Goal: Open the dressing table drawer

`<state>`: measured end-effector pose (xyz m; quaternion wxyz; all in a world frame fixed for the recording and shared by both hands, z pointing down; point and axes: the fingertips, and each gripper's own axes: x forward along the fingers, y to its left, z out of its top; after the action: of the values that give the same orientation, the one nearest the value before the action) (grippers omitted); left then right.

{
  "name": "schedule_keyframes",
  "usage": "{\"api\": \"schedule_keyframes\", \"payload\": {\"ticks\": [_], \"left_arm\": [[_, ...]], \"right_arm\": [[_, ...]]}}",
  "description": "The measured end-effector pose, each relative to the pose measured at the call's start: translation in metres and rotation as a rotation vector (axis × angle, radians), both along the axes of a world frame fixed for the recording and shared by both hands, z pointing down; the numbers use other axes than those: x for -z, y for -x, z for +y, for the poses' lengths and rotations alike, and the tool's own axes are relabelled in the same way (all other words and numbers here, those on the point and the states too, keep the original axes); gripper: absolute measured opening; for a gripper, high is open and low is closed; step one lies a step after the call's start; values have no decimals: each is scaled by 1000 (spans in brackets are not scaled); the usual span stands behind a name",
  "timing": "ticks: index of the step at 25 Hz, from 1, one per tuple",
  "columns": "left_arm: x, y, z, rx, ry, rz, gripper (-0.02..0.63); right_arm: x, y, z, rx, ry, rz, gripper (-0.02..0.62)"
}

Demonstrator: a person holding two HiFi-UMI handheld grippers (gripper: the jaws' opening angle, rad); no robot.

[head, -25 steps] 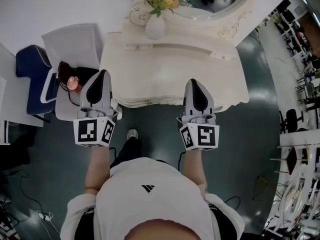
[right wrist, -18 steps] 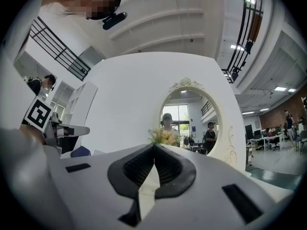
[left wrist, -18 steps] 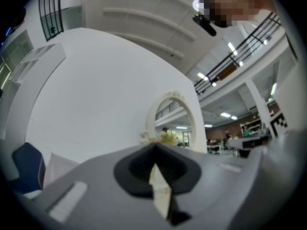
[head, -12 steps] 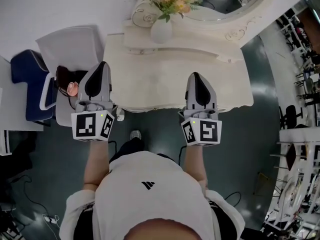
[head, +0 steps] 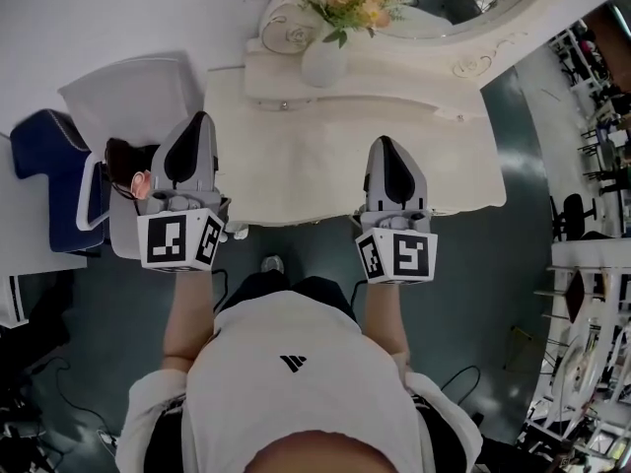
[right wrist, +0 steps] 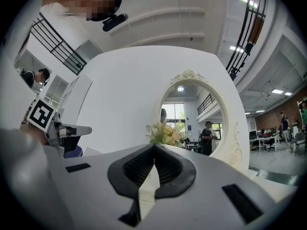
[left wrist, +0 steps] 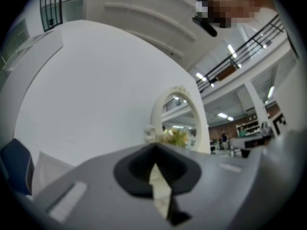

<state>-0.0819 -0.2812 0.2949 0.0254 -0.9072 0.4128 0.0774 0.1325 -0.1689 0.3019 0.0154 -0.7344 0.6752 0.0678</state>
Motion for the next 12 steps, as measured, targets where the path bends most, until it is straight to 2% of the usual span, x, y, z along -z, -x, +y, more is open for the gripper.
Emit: {"api": "schedule_keyframes", "payload": {"ticks": [12], "left_arm": [[-27, -18, -22, -34, 73, -6, 8]], "right_arm": [[-22, -4, -20, -1, 76, 2, -9]]}}
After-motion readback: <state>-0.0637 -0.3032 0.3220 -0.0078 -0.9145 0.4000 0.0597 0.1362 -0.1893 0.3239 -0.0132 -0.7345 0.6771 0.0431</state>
